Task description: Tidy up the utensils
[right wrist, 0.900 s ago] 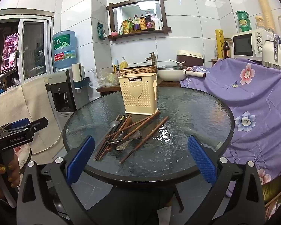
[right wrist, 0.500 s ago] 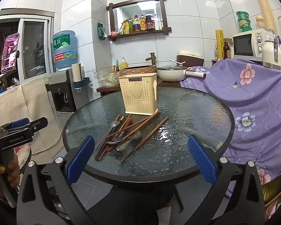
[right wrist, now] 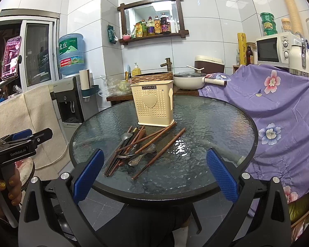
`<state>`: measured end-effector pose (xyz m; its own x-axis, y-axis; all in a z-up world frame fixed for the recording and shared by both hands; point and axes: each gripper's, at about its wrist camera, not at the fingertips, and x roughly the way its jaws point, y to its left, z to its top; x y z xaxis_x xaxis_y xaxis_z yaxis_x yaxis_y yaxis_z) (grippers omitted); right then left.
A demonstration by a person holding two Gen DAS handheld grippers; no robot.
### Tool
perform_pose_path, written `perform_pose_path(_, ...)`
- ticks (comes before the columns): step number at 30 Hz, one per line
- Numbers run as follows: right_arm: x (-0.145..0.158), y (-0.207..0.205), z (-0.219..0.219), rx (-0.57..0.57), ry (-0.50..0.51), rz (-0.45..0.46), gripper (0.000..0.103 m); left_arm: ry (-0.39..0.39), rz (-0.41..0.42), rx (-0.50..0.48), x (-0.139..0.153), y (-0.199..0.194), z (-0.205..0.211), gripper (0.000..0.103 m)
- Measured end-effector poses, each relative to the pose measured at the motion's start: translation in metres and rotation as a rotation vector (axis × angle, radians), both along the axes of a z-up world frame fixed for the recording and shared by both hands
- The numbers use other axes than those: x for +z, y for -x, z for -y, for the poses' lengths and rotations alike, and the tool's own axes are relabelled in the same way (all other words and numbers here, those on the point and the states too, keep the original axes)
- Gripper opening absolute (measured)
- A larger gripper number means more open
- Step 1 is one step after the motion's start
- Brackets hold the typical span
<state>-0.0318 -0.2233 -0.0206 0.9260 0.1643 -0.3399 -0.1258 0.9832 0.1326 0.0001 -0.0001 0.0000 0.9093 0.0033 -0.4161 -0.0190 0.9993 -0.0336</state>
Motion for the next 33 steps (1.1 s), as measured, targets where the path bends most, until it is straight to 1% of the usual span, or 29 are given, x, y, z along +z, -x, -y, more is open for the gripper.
perform_pose_path(33, -0.0016, 0.0033, -0.0001, 0.0, 0.001, 0.001, 0.098, -0.002, 0.001, 0.0, 0.0, 0.0001, 0.0001, 0.097)
